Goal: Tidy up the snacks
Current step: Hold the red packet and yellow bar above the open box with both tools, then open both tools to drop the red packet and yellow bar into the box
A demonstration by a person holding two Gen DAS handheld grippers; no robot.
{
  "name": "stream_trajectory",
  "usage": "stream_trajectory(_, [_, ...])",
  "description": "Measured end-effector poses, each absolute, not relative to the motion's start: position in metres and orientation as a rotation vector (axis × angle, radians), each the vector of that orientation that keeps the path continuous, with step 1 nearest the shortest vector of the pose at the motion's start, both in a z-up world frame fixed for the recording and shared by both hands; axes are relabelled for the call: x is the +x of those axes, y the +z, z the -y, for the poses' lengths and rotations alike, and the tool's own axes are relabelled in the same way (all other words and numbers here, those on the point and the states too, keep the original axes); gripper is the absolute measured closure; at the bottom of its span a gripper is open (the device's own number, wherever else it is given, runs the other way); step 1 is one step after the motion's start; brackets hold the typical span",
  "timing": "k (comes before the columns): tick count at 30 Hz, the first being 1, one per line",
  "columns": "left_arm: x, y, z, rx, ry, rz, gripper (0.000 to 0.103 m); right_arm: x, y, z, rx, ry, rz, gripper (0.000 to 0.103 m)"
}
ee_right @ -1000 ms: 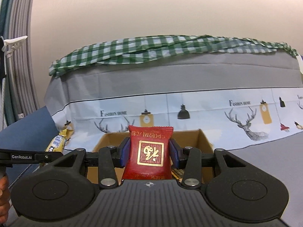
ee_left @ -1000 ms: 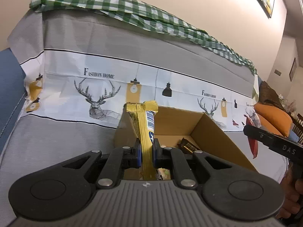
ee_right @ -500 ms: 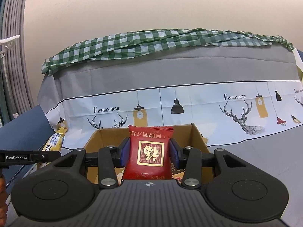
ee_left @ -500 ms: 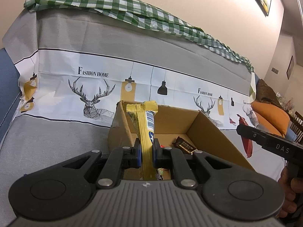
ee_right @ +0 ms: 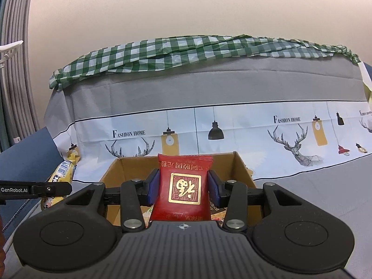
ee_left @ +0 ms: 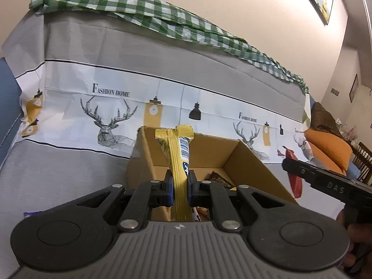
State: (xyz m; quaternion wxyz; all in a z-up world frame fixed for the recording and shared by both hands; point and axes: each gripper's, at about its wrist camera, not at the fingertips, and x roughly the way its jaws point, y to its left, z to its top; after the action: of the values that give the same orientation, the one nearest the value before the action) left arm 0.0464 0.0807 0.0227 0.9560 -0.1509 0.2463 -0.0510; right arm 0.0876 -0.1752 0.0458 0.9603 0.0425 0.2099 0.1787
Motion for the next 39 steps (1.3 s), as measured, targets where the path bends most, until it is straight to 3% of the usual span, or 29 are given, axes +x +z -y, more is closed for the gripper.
stream_trajectory(21, [0.05,0.02,-0.003,-0.215,-0.289,-0.462,0.091,0.096,0.039,0.177,0.067,0.25,-0.451,0.058])
stream_trajectory(38, [0.068,0.017,0.002,-0.264,-0.304,-0.479,0.091,0.097,0.039,0.168,0.048,0.197,-0.447,0.057])
stream_trajectory(39, [0.069,0.017,0.001,-0.272,-0.312,-0.486,0.087,0.098,0.038,0.167,0.047,0.194,-0.451,0.055])
